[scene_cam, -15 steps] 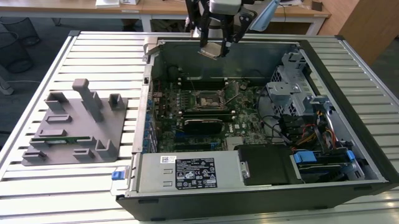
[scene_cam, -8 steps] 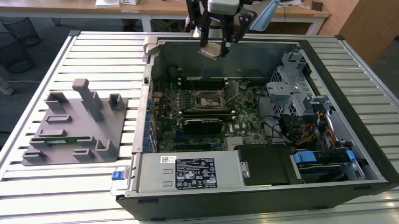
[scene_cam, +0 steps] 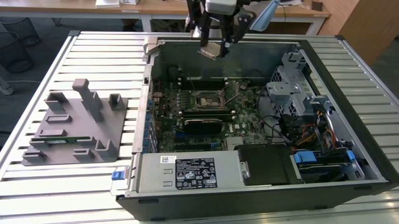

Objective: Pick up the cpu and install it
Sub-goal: 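Place the cpu into insertion slot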

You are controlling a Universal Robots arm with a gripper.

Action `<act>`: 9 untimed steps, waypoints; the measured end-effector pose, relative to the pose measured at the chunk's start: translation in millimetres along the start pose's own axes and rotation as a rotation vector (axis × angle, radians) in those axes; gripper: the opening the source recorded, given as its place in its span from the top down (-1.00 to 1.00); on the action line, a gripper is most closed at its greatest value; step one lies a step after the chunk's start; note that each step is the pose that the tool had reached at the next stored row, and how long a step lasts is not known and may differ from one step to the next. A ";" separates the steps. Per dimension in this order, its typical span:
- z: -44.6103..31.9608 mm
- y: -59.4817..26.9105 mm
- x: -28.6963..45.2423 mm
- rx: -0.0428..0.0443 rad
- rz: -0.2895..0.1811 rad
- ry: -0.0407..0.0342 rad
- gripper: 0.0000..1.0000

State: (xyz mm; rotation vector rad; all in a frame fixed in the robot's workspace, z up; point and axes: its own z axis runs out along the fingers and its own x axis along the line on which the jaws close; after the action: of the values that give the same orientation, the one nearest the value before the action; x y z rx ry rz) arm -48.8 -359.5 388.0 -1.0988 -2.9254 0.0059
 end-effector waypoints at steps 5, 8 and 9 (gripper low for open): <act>0.2 0.0 0.0 -0.0006 0.034 0.0003 -0.06; 0.6 0.0 0.0 -0.0006 0.073 0.0002 -0.06; 0.8 0.0 0.0 -0.0007 0.088 0.0001 -0.06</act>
State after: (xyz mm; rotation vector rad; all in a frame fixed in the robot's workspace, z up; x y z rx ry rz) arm -48.8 -359.5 387.2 -1.2267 -2.8744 0.0060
